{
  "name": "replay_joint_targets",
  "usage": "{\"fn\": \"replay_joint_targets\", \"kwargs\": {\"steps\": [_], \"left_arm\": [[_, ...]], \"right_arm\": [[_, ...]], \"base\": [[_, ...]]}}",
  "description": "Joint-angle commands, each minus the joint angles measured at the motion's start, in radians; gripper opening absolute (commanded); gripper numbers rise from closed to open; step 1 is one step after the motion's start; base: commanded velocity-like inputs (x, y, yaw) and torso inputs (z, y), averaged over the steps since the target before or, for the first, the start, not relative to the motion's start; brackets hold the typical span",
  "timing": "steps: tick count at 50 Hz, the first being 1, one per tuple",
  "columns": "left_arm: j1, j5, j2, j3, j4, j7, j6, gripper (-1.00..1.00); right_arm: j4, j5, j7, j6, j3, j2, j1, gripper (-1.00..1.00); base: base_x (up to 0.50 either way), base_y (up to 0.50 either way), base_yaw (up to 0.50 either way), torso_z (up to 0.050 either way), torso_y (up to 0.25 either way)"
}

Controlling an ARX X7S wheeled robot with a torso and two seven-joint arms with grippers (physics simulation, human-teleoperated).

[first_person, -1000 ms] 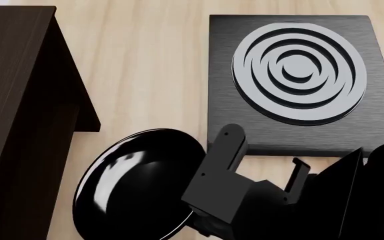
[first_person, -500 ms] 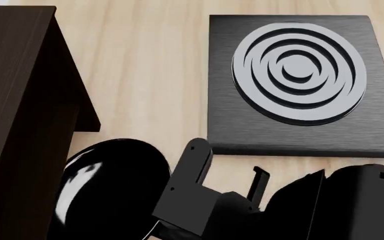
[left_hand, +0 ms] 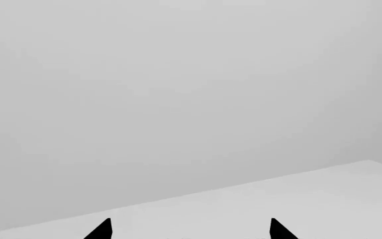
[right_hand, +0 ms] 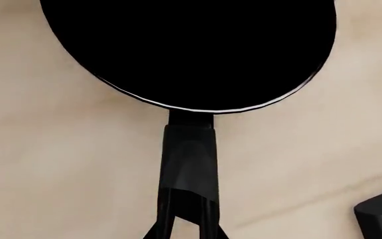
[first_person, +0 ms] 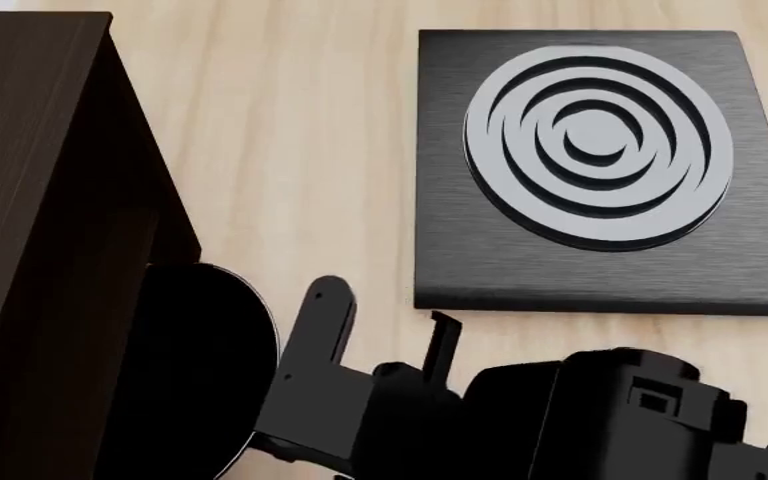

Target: Put the frying pan under the cabinet shelf.

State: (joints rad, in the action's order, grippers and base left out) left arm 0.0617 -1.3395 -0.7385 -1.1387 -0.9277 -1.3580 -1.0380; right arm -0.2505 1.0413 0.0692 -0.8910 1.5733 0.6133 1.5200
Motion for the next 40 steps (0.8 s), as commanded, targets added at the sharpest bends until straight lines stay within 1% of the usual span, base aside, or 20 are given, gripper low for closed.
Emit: {"fn": "replay_joint_targets", "kwargs": {"steps": [1, 17, 23, 26, 32, 40], "left_arm": [[-0.006, 0.014, 0.006, 0.001, 0.002, 0.012, 0.003, 1.00], [-0.012, 0.087, 0.041, 0.045, 0.008, 0.058, 0.021, 1.00], [-0.014, 0.088, 0.041, 0.043, 0.009, 0.061, 0.023, 1.00], [-0.014, 0.114, 0.054, 0.063, 0.012, 0.076, 0.031, 1.00], [-0.020, 0.107, 0.048, 0.050, 0.012, 0.074, 0.029, 1.00], [-0.020, 0.137, 0.062, 0.078, 0.013, 0.085, 0.038, 1.00]], "right_arm": [[0.068, -0.082, 0.111, 0.103, 0.021, -0.103, -0.028, -1.00], [0.239, -0.160, 0.238, 0.215, 0.025, -0.251, -0.034, -1.00], [0.321, -0.172, 0.306, 0.246, 0.033, -0.320, -0.042, -1.00], [0.398, -0.191, 0.321, 0.279, 0.027, -0.361, -0.058, -1.00], [0.468, -0.206, 0.332, 0.315, 0.013, -0.408, -0.070, -1.00], [0.551, -0.217, 0.358, 0.348, 0.003, -0.464, -0.084, -1.00]], "base": [[0.00, 0.00, 0.00, 0.000, 0.000], [0.00, 0.00, 0.00, 0.001, 0.001], [0.00, 0.00, 0.00, 0.000, 0.002], [0.00, 0.00, 0.00, 0.000, 0.000], [0.00, 0.00, 0.00, 0.000, 0.000], [0.00, 0.00, 0.01, 0.000, 0.000]]}}
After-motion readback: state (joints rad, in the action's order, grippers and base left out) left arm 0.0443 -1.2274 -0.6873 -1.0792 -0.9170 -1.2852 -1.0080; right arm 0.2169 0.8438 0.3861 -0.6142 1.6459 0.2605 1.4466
